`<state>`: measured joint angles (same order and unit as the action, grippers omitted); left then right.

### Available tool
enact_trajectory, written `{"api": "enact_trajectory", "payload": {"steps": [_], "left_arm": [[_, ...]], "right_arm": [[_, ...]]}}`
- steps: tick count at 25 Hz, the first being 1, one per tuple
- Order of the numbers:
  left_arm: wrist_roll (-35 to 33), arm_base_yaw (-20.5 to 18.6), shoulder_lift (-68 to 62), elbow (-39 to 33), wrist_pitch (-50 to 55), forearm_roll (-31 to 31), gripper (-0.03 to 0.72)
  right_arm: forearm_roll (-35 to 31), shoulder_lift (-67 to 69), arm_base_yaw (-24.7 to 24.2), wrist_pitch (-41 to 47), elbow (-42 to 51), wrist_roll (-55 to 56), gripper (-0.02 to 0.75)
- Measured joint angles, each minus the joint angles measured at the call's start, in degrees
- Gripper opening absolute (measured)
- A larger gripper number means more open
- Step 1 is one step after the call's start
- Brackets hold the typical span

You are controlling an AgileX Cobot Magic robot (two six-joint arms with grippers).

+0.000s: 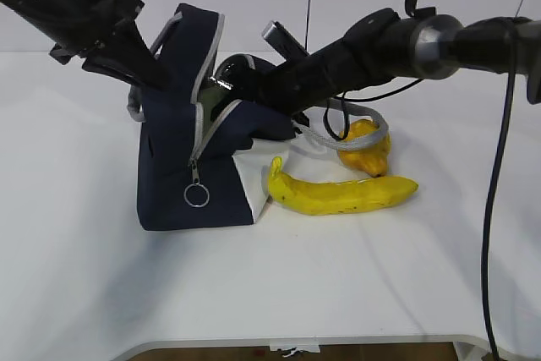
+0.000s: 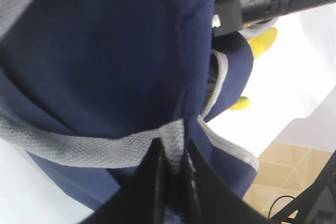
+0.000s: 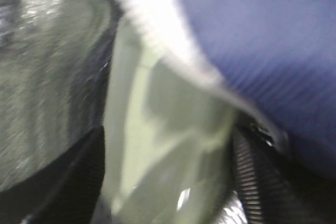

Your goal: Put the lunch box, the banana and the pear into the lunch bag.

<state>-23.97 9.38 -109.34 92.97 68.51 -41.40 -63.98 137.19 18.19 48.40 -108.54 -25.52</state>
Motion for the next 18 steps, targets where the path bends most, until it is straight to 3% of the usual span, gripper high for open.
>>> {"api": "enact_trajectory", "payload": {"steps": [6, 10, 18], "left_arm": [[0.0, 0.0, -0.1, 0.0, 0.0, 0.0, 0.014], [0.0, 0.0, -0.1, 0.0, 0.0, 0.0, 0.014], [0.0, 0.0, -0.1, 0.0, 0.2, 0.0, 0.014]], "right_arm": [[4.96, 0.0, -0.23, 4.27, -4.1, 2.33, 0.568], [11.53, 0.0, -0.83, 9.14, -9.15, 6.27, 0.586], [31.99, 0.0, -1.05, 21.41, -25.35, 15.89, 0.587]]}}
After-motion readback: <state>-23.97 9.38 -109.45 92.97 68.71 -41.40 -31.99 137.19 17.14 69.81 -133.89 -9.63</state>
